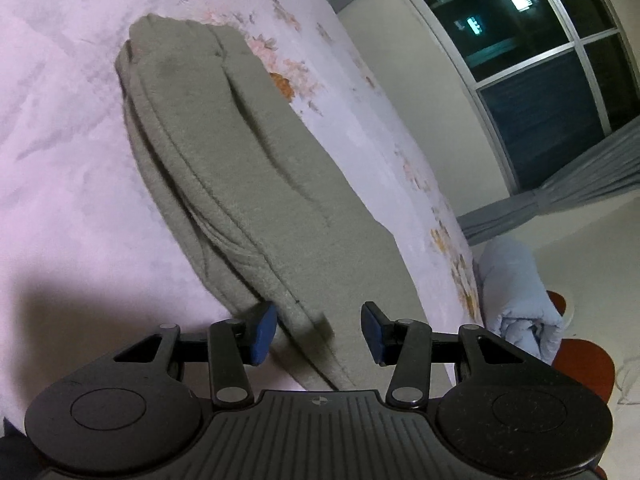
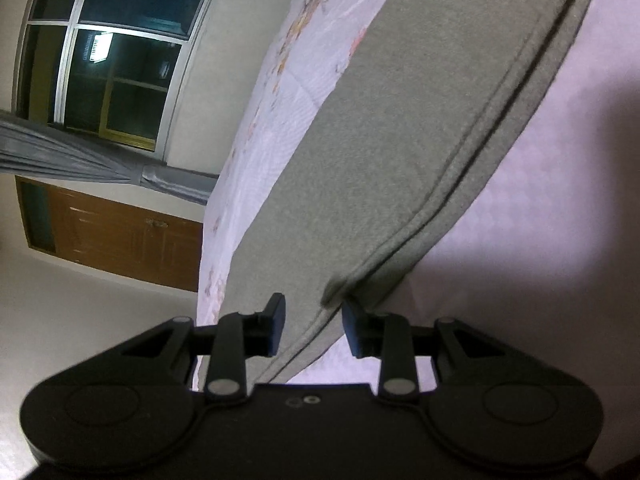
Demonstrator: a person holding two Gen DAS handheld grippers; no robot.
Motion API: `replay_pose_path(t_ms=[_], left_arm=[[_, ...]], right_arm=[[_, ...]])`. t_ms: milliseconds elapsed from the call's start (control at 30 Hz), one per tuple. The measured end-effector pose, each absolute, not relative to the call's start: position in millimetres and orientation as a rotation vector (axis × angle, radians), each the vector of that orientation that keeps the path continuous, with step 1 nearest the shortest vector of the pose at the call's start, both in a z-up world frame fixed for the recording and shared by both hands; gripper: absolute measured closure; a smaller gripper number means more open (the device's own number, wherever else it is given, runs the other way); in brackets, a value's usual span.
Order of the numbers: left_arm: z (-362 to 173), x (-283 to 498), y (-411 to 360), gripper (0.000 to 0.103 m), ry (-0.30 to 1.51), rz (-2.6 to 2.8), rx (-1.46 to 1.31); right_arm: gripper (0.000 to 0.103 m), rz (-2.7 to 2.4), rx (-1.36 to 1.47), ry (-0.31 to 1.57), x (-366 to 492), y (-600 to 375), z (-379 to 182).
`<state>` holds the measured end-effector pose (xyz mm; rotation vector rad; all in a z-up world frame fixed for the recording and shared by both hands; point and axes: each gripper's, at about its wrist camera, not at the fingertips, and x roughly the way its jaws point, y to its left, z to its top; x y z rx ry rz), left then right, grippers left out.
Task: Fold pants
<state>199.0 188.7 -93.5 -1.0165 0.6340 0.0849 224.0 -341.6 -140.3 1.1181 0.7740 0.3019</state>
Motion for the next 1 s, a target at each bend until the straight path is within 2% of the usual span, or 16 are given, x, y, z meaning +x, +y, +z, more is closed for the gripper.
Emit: replay_pose_path(t_ms=[333, 367, 400, 433, 500, 533, 567, 767, 900, 1000], left_arm=[[-102, 208, 193, 0.056, 0.647, 0.072, -1.047], [-104, 210, 193, 0.059, 0.652, 0.07, -1.043], [-106, 213, 193, 0.067, 0.661, 0.069, -1.037], [-108, 214, 192, 0.083, 0.673, 0.066, -1.033], [-113, 220, 191, 0.09, 0.698, 0.062, -1.017], [-114, 221, 190, 0.092, 0.703, 0.059, -1.005], [-115, 221, 191, 0.092, 0.699, 0.054, -1.002], [-100, 208, 189, 0.093, 0.642, 0.029, -0.927], [-125, 215, 196, 0.093, 0.709, 0.036, -0.974], [-129, 214, 204, 0.09, 0.703, 0.021, -1.037]], right_arm=[[0.078, 0.301, 1.226, 0.788, 231, -333, -148], [0.078, 0.287, 1.223, 0.798, 233, -331, -148], [0.078, 0.285, 1.222, 0.799, 235, -331, -150], [0.079, 0.279, 1.219, 0.798, 236, -330, -150], [0.086, 0.255, 1.188, 0.803, 239, -326, -147], [0.095, 0.239, 1.159, 0.815, 240, -324, -146], [0.103, 0.23, 1.129, 0.822, 241, -323, -144], [0.103, 0.273, 1.069, 0.777, 232, -323, -132], [0.103, 0.223, 1.071, 0.856, 236, -329, -157], [0.103, 0.237, 1.099, 0.87, 238, -331, -155]])
